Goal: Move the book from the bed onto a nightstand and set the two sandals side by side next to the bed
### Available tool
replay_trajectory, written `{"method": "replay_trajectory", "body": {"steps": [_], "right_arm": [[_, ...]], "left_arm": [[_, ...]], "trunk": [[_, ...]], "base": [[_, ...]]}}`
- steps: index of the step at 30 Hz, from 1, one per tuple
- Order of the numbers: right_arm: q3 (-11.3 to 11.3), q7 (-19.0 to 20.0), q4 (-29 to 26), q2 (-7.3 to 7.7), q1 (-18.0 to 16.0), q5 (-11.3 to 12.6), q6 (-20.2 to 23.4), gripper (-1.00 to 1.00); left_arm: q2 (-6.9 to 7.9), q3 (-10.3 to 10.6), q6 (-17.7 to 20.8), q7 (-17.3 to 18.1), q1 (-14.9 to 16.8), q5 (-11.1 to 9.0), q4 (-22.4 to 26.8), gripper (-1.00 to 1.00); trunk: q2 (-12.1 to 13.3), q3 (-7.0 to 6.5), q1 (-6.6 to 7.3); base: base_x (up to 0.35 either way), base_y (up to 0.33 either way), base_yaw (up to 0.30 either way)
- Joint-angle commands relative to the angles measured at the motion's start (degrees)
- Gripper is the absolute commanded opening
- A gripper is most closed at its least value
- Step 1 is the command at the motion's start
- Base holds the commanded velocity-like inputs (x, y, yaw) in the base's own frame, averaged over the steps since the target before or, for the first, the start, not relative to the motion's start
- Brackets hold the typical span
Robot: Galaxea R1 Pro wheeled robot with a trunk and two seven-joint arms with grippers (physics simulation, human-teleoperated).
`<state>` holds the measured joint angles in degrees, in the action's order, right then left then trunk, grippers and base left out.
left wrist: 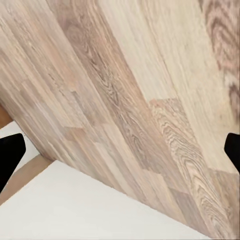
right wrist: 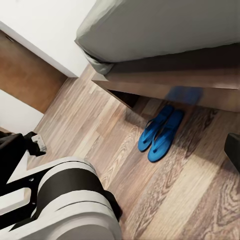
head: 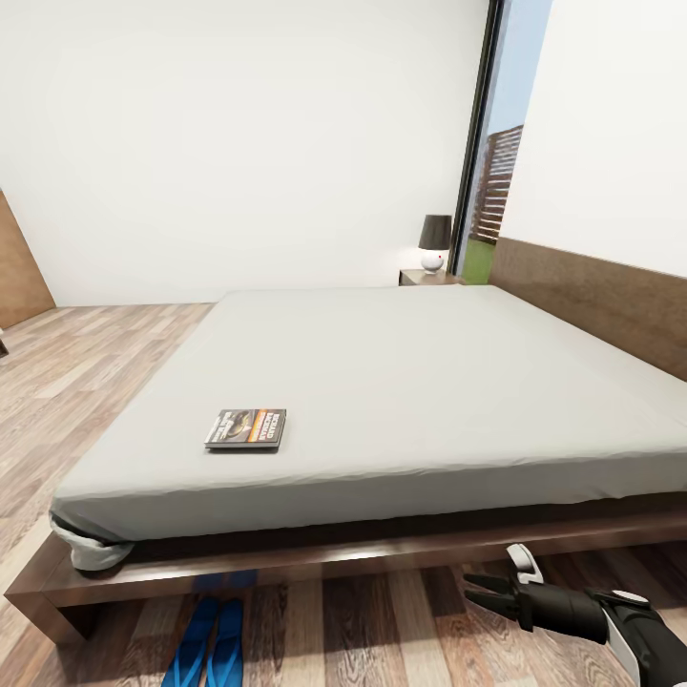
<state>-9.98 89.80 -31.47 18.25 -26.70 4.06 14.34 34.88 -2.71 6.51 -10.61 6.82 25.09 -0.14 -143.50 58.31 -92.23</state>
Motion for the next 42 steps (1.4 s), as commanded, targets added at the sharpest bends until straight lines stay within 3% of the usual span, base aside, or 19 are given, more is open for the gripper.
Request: {"method": "replay_trajectory", "body": {"steps": [1, 2, 3, 4, 12, 17, 24, 28, 29, 32, 33, 38, 42], "right_arm": [[0.0, 0.2, 0.0, 0.01, 0.0, 0.1, 0.6, 1.0], [0.0, 0.2, 0.0, 0.01, 0.0, 0.1, 0.6, 1.0], [0.0, 0.2, 0.0, 0.02, 0.0, 0.1, 0.6, 1.0], [0.0, 0.2, 0.0, 0.02, 0.0, 0.1, 0.6, 1.0], [0.0, 0.2, 0.0, -0.08, 0.0, 0.1, 0.6, 1.0], [0.1, 0.2, 0.0, -0.12, 0.0, 0.1, 0.6, 1.0], [0.1, 0.2, 0.0, -0.14, 0.0, 0.1, 0.6, 1.0], [0.1, 0.2, 0.0, -0.14, 0.0, 0.1, 0.6, 1.0], [0.1, 0.2, 0.0, -0.14, 0.0, 0.1, 0.6, 1.0], [0.0, 0.2, 0.0, -0.14, 0.0, 0.1, 0.6, 1.0], [0.0, 0.2, 0.0, -0.14, 0.0, 0.1, 0.6, 1.0], [0.0, 0.2, 0.0, -0.14, 0.0, 0.0, 0.6, 1.0], [0.1, 0.2, 0.1, -0.14, 0.0, 0.0, 0.6, 1.0]], "left_arm": [[0.0, -0.9, -0.1, -0.1, 0.0, -0.5, 0.0, 1.0], [0.0, -0.9, -0.1, -0.1, 0.0, -0.5, 0.0, 1.0], [-0.03, -2.1, -0.6, -0.2, 0.0, -2.7, 0.0, 1.0], [-0.03, -2.1, -0.6, -0.2, 0.0, -2.7, 0.0, 1.0], [-0.12, -5.4, -3.1, -0.2, -0.1, -11.7, 0.1, 1.0], [-0.31, -6.0, -7.4, -0.2, -0.1, -14.0, 0.0, 1.0], [-2.54, -7.4, -10.6, -0.1, -0.1, -17.7, -0.1, 1.0], [-3.45, -9.7, -11.2, 0.7, -0.1, -23.7, -0.1, 1.0], [-3.66, -10.9, -11.3, 2.4, -0.1, -27.5, -0.1, 1.0], [-3.84, -12.0, -11.3, 8.0, -0.1, -32.3, -0.1, 1.0], [-3.84, -12.0, -11.3, 8.0, -0.1, -32.3, -0.1, 1.0], [-3.98, -13.1, -10.9, 20.0, -0.1, -36.6, -0.1, 1.0], [-4.01, -13.3, -10.2, 23.0, -0.1, -37.5, -0.2, 1.0]], "trunk": [[0.0, 0.05, 0.01], [0.0, 0.05, 0.01], [0.0, 0.05, 0.01], [0.0, 0.05, 0.01], [0.0, 0.05, 0.01], [0.0, 0.05, 0.01], [0.0, 0.05, 0.01], [0.0, 0.05, 0.01], [0.0, 0.05, 0.01], [0.0, 0.05, 0.01], [0.0, 0.05, 0.01], [0.0, 0.05, 0.01], [0.0, 0.05, 0.01]], "base": [[0.0, 0.0, 0.0], [0.0, 0.0, 0.0], [0.0, 0.0, 0.0], [0.0, 0.0, 0.0], [0.0, 0.0, 0.0], [0.0, 0.0, 0.0], [0.0, 0.0, 0.0], [0.0, 0.0, 0.0], [0.0, 0.0, 0.0], [0.0, 0.0, 0.0], [0.0, 0.0, 0.0], [0.0, 0.0, 0.0], [0.0, 0.0, 0.0]]}}
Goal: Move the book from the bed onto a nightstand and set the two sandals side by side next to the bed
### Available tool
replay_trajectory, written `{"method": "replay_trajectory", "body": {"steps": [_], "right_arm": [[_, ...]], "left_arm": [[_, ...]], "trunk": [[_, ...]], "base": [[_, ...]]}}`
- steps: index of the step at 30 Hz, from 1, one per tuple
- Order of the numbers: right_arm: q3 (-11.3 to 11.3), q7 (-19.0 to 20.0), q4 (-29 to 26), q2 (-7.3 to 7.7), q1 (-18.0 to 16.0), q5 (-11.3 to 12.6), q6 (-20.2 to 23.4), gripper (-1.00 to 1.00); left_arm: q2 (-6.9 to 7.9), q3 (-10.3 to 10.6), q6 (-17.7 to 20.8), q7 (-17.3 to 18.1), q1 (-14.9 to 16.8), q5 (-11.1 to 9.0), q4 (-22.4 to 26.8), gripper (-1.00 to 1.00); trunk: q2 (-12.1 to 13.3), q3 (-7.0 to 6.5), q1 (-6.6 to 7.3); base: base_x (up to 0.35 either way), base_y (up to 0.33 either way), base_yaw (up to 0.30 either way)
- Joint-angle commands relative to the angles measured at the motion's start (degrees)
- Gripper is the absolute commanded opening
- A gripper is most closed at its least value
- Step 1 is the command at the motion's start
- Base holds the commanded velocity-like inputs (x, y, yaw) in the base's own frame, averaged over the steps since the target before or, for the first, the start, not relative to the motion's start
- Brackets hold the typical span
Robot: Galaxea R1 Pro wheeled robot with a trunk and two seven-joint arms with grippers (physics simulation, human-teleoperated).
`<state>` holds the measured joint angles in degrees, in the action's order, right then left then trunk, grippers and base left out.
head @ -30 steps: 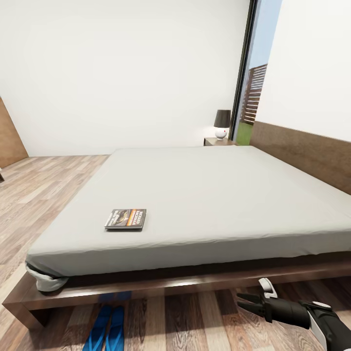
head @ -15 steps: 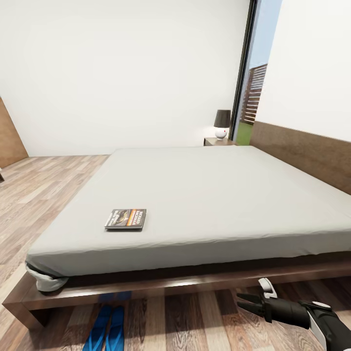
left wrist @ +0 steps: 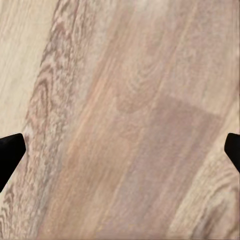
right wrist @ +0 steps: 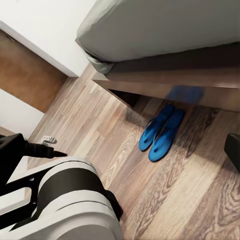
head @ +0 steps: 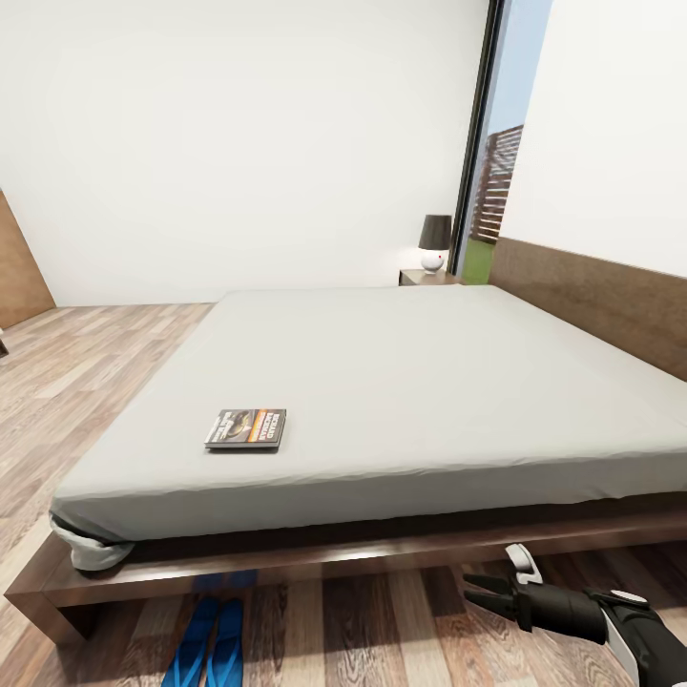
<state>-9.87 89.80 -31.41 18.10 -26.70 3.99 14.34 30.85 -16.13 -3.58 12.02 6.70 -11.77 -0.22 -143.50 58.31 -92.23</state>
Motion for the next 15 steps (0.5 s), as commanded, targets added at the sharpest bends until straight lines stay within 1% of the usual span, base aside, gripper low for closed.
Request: {"method": "replay_trajectory", "body": {"steps": [1, 4, 15], "right_arm": [[0.0, 0.2, 0.0, 0.0, 0.0, 0.1, 0.6, 1.0], [0.1, 0.2, 0.0, 0.0, 0.0, 0.1, 0.6, 1.0], [0.3, 0.2, 0.0, -0.04, 0.0, 0.1, 0.6, 1.0]], "left_arm": [[0.02, 0.0, 0.0, 0.7, 0.0, -0.7, -0.1, 1.0], [0.01, 0.0, 0.2, 1.3, 0.0, -0.9, -0.1, 1.0], [0.04, 0.0, 0.5, 2.4, -0.1, -1.2, -0.1, 1.0]], "trunk": [[0.0, 0.05, 0.01], [0.0, 0.05, 0.01], [0.1, -2.38, 0.3]], "base": [[0.0, 0.0, 0.0], [0.0, 0.0, 0.0], [0.0, 0.0, 0.0]]}}
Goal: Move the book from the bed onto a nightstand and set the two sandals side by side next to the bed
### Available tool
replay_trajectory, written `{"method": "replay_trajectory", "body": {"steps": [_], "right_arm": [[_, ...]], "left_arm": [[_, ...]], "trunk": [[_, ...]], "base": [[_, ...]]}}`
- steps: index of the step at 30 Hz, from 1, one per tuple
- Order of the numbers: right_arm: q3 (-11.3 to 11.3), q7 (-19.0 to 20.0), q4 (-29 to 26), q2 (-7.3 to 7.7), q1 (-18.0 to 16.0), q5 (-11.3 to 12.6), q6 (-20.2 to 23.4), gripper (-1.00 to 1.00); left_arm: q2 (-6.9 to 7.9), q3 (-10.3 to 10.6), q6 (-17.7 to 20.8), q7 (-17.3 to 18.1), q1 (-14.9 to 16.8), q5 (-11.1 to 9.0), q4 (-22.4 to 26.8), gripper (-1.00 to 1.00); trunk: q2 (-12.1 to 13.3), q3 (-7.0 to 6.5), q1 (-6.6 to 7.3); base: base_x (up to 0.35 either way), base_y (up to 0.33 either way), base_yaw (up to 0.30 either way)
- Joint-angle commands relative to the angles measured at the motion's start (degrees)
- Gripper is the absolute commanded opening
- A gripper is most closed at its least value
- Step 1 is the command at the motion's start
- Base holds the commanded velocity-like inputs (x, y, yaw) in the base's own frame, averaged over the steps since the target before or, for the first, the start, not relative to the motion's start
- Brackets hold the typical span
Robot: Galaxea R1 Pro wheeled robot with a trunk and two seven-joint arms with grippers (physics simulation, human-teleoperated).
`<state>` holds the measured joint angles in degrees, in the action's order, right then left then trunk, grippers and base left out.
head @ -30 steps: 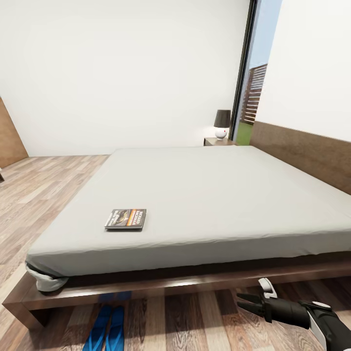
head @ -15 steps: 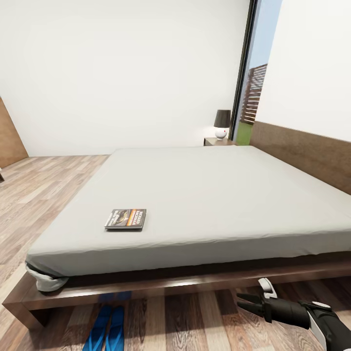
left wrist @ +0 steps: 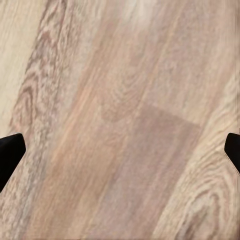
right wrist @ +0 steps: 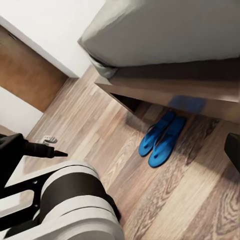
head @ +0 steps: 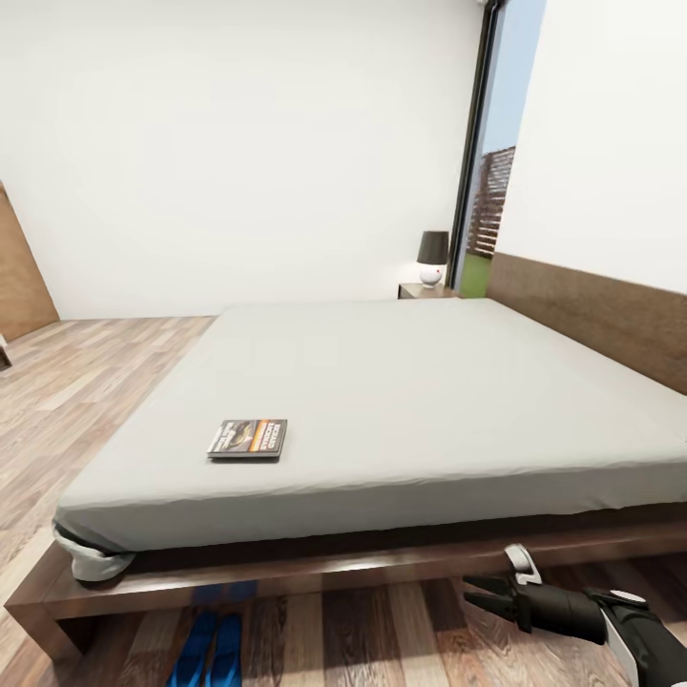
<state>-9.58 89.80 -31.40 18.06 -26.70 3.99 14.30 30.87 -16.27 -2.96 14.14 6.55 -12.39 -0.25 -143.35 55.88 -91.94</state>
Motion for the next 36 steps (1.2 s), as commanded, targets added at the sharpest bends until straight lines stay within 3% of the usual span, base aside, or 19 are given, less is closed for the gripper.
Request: {"method": "replay_trajectory", "body": {"steps": [1, 10, 17, 36], "right_arm": [[-0.1, 0.2, 0.0, 0.01, 0.0, 0.1, 0.6, 1.0], [-0.6, 0.2, 0.1, 0.4, 0.1, 0.5, 0.2, 1.0], [-2.1, 0.2, 0.1, 0.23, 0.3, 0.3, 0.1, 1.0], [-2.0, -5.4, 0.3, -0.01, 0.3, 0.2, 0.1, 1.0]], "left_arm": [[0.05, 0.1, -0.1, 0.4, 0.0, -0.6, -0.1, 1.0], [0.32, 0.2, 0.0, 0.7, 0.0, -0.6, -0.2, 1.0], [0.49, 0.2, 0.1, 0.9, -0.1, -0.6, -0.3, 1.0], [0.35, 0.2, 0.1, 0.9, -0.1, -0.6, -0.2, 1.0]], "trunk": [[0.0, -0.17, 0.04], [0.1, -2.17, 0.27], [2.9, -3.42, 1.81], [10.5, -6.84, 5.98]], "base": [[0.0, 0.0, 0.0], [0.0, 0.0, 0.0], [0.0, 0.0, -0.041], [0.0, 0.0, -0.031]]}}
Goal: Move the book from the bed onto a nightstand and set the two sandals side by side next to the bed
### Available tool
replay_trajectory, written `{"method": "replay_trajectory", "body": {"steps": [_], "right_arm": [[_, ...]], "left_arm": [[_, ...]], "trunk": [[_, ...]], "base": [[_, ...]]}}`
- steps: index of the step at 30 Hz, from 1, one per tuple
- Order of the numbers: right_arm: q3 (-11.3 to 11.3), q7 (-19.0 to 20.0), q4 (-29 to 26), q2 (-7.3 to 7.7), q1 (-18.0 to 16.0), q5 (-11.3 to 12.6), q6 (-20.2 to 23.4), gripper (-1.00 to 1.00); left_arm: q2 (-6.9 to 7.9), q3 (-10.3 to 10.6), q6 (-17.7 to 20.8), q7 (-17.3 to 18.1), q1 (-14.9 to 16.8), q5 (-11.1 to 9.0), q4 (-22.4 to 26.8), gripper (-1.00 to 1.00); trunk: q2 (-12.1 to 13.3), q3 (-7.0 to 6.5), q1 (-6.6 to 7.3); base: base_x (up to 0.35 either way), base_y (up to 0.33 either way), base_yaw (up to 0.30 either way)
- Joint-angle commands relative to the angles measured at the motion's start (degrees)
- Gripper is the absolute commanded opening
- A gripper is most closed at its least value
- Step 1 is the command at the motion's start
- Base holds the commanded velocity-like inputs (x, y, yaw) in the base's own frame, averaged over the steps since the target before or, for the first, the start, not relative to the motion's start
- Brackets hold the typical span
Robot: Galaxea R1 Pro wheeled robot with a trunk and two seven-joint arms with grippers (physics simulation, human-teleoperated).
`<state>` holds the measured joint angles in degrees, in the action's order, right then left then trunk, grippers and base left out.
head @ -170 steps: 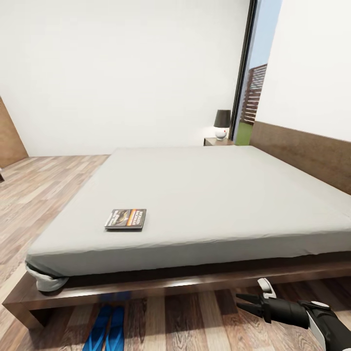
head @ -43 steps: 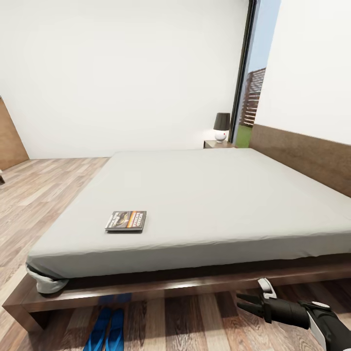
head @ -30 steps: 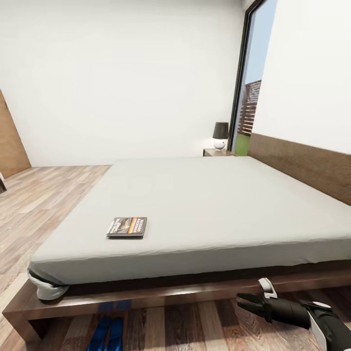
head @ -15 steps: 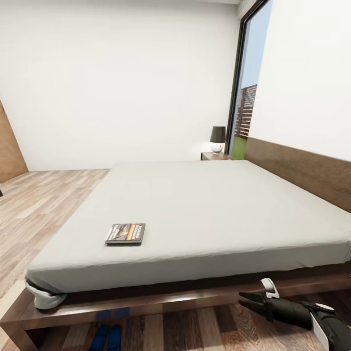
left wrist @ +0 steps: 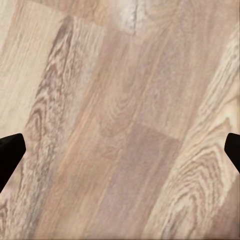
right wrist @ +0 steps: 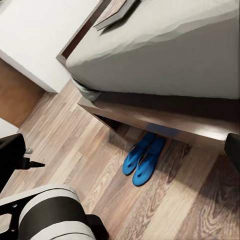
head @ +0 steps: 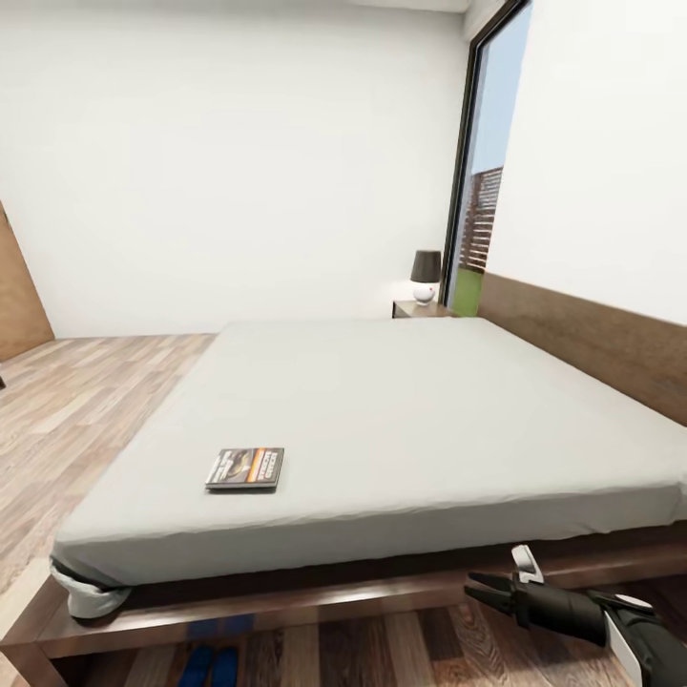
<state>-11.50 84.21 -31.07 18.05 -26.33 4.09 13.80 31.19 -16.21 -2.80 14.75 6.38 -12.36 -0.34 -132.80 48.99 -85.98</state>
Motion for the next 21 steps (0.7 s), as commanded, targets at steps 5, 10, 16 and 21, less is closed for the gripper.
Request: {"method": "replay_trajectory", "body": {"steps": [5, 10, 16, 21], "right_arm": [[-0.3, -1.1, 1.1, 0.02, 0.0, 0.3, 0.6, 1.0], [-0.4, -1.5, 2.8, 0.08, 0.1, 0.4, 0.5, 1.0], [-0.4, -2.8, 5.6, 0.0, 0.1, 0.4, -0.2, 1.0], [-0.3, -6.1, 8.9, -0.1, 0.1, 0.3, -3.4, 1.0]], "left_arm": [[0.1, 0.1, -0.1, 0.3, 0.0, -0.6, -0.1, 1.0], [0.16, 0.1, -0.1, 0.3, 0.0, -0.6, -0.2, 1.0], [0.04, 0.2, -0.4, 0.0, 0.0, -0.5, -0.2, 1.0], [-0.24, 0.3, -0.8, -0.3, -0.1, -0.4, -0.2, 1.0]], "trunk": [[2.0, -0.84, 1.12], [4.0, -1.74, 2.21], [6.4, -2.82, 3.53], [8.4, -3.72, 4.63]], "base": [[0.0, 0.0, -0.001], [0.0, 0.0, 0.0], [0.0, 0.0, 0.0], [0.0, 0.0, 0.0]]}}
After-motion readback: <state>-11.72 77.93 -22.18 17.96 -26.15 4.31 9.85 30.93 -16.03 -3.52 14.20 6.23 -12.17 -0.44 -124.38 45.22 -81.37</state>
